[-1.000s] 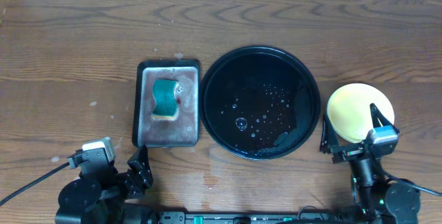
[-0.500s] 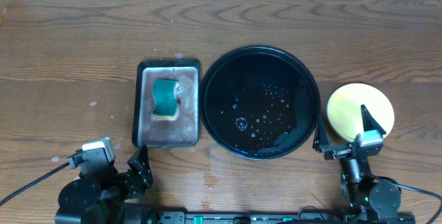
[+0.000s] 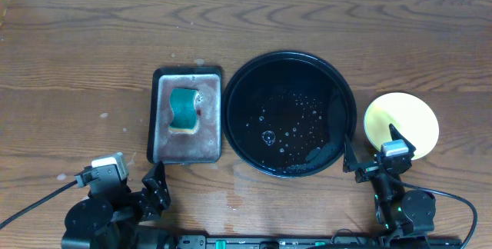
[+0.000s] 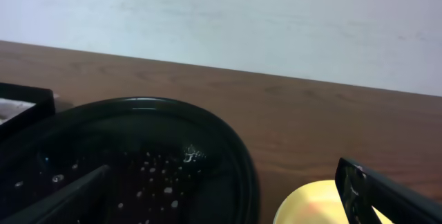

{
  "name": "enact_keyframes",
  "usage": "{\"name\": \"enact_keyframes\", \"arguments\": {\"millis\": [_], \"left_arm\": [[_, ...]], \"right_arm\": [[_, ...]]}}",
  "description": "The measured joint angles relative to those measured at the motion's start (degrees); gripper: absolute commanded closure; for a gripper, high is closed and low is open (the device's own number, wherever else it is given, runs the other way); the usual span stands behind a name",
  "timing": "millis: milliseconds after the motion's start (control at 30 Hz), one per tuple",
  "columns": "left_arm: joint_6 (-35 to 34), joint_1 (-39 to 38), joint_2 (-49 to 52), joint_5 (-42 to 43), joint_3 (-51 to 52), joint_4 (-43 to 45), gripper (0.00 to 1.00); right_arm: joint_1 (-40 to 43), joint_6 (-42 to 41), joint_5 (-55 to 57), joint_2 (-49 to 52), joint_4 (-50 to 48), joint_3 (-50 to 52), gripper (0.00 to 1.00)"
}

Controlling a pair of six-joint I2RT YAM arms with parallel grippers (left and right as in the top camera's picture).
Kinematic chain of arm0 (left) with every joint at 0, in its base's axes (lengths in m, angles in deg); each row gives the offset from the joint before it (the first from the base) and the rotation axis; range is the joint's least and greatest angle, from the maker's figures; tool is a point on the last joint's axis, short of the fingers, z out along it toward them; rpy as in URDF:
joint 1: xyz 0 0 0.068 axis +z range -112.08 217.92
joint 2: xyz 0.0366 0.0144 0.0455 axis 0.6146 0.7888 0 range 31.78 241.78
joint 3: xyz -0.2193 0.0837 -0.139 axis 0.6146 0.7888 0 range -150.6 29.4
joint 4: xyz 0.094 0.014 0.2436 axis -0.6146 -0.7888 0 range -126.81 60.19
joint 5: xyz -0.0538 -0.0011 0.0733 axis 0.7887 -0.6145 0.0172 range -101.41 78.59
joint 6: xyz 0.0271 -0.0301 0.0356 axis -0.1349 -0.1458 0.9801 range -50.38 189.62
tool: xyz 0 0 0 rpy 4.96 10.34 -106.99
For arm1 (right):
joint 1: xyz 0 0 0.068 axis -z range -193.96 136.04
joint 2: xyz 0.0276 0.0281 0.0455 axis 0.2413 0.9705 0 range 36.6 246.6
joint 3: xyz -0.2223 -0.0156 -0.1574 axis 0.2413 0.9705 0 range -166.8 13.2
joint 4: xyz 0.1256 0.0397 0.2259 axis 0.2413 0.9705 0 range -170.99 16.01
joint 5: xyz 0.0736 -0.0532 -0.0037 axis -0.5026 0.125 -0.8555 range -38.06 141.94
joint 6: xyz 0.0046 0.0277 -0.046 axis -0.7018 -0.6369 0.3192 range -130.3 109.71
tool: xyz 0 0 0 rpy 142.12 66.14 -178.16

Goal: Clean dirty plates on tray and stack at the side

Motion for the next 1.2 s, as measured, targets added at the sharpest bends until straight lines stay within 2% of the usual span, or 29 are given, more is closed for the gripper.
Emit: {"name": "enact_keyframes", "arguments": {"millis": [933,1067,1200], "left_arm": [[0.46,0.15,0.0,-1.51,0.13,-0.61,0.23],[0.48,2.01,-0.07,-1.9,3.37,0.52,0.23],[0.63,4.04,-1.95,-2.03,10.82,6.21,0.23]], "right_arm": [[0.0,0.15,0.0,0.0,0.0,0.0,0.01],[0.0,0.15,-0.02,0.0,0.0,0.0,0.01],[0.0,0.13,-0.02,0.0,0.02,0.0,0.01]]}}
